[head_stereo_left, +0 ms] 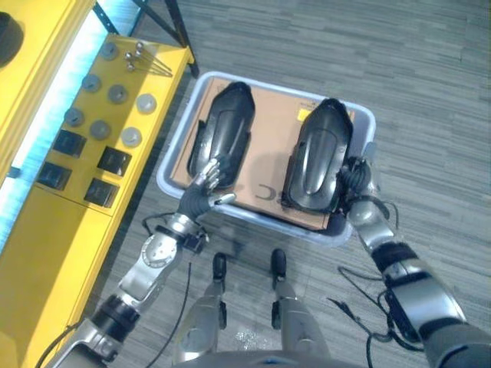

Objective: Move parts from the plastic box to the shelf.

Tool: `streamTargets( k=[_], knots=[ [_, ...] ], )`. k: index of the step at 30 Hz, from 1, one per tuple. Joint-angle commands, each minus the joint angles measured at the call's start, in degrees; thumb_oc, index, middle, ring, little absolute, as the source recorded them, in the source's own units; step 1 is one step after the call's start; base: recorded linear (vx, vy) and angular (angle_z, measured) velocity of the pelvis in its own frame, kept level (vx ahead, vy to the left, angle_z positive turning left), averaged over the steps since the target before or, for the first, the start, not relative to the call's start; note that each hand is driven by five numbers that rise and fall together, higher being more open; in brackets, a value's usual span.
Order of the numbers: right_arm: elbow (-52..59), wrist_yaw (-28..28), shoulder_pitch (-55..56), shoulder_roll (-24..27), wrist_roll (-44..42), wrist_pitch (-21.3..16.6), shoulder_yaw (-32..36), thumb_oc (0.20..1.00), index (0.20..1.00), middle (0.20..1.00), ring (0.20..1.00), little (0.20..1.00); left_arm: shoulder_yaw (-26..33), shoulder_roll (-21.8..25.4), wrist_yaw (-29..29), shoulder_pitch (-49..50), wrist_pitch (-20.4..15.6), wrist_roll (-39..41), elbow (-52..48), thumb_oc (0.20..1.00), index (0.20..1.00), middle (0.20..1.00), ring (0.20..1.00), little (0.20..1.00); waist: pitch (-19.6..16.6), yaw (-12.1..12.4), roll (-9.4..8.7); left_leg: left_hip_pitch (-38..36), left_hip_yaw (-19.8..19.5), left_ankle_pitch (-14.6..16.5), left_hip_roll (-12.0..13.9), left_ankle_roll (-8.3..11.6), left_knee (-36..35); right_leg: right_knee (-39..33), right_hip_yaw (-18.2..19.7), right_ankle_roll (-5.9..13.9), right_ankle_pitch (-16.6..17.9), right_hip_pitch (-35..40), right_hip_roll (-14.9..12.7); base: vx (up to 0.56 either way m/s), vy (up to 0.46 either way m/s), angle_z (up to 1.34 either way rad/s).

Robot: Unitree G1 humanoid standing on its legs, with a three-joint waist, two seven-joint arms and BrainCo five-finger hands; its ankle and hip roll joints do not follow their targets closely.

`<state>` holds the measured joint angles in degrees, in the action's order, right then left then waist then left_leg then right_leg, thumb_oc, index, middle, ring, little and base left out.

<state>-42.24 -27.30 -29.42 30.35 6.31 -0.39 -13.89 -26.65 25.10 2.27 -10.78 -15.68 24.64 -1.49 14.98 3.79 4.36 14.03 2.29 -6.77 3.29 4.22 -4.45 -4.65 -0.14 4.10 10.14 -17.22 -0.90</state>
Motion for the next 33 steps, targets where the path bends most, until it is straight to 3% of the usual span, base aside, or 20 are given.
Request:
streamTargets(
  k=[1,7,11,12,15,23,33],
  knots=[
    [1.78,0.95,4.28,1.99,-0.61,-2.51,1.36,0.200,0.200,0.200,0.200,0.200,1.78,0.25,-0.76,0.56,-1.98,-1.35,-0.93,1.000,1.000,1.000,1.000,1.000,-1.84,0.12,-2.65,-3.61,3.13,10.83,0.10,1.75,3.73,4.17,2.01,6.84,-13.27,5.05,-0.10,0.02,-0.046,-0.01],
    [11.23,1.51,10.99,4.74,4.66,-3.83,6.51,0.200,0.200,0.200,0.200,0.200,6.01,1.83,-0.95,2.72,-1.28,-4.37,-1.14,1.000,1.000,1.000,1.000,1.000,-4.67,-0.80,-3.95,-7.77,3.66,12.54,0.60,1.60,4.11,4.41,1.78,6.67,-14.75,9.06,-0.23,0.05,-0.039,-0.03],
    [14.55,1.50,13.12,6.41,8.45,-3.58,8.21,0.200,0.200,0.200,0.200,0.200,7.73,1.78,0.63,4.07,0.56,-8.79,1.14,1.000,1.000,1.000,1.000,1.000,-6.05,-0.86,-4.41,-10.74,4.11,13.36,0.81,1.59,4.20,4.63,1.67,6.62,-15.60,11.78,-0.30,0.04,-0.023,-0.03],
    [18.76,0.61,13.94,8.78,12.67,-3.15,10.45,0.200,0.200,0.200,0.200,0.200,8.51,2.03,0.69,4.20,2.03,-11.72,2.95,1.000,1.000,1.000,1.000,1.000,-7.67,-1.14,-4.71,-13.11,4.64,13.91,1.02,1.57,4.19,5.07,1.31,6.71,-16.33,13.72,-0.47,0.00,0.000,0.00],
    [22.47,0.08,14.49,10.10,15.90,-2.90,11.90,0.200,0.200,0.200,0.200,0.200,8.85,1.97,0.30,4.13,2.73,-11.86,3.17,1.000,1.000,1.000,1.000,1.000,-8.71,-1.26,-4.81,-14.76,5.08,14.29,1.09,1.48,4.24,5.62,1.40,6.74,-16.90,15.00,-0.57,0.00,-0.006,0.02],
    [37.12,-0.56,14.75,13.98,25.48,-2.21,15.34,0.200,0.200,0.200,0.200,0.200,4.84,-2.10,-0.37,-2.33,5.74,-7.38,8.82,1.000,1.000,1.000,1.000,1.000,-12.43,-2.80,-5.04,-20.23,7.29,15.88,1.83,1.21,4.98,7.44,2.84,6.67,-18.52,18.83,-0.26,0.01,-0.003,-0.12],
    [47.60,-1.94,11.89,11.84,31.37,-2.20,11.15,0.200,0.200,0.200,0.200,0.200,-2.17,-8.66,0.40,-10.66,7.33,3.93,18.72,1.000,1.000,1.000,1.000,1.000,-15.01,-4.99,-3.70,-24.11,9.62,15.85,2.46,1.19,4.56,7.80,4.33,6.24,-18.84,21.13,0.33,0.01,0.004,-0.19]
  ],
)
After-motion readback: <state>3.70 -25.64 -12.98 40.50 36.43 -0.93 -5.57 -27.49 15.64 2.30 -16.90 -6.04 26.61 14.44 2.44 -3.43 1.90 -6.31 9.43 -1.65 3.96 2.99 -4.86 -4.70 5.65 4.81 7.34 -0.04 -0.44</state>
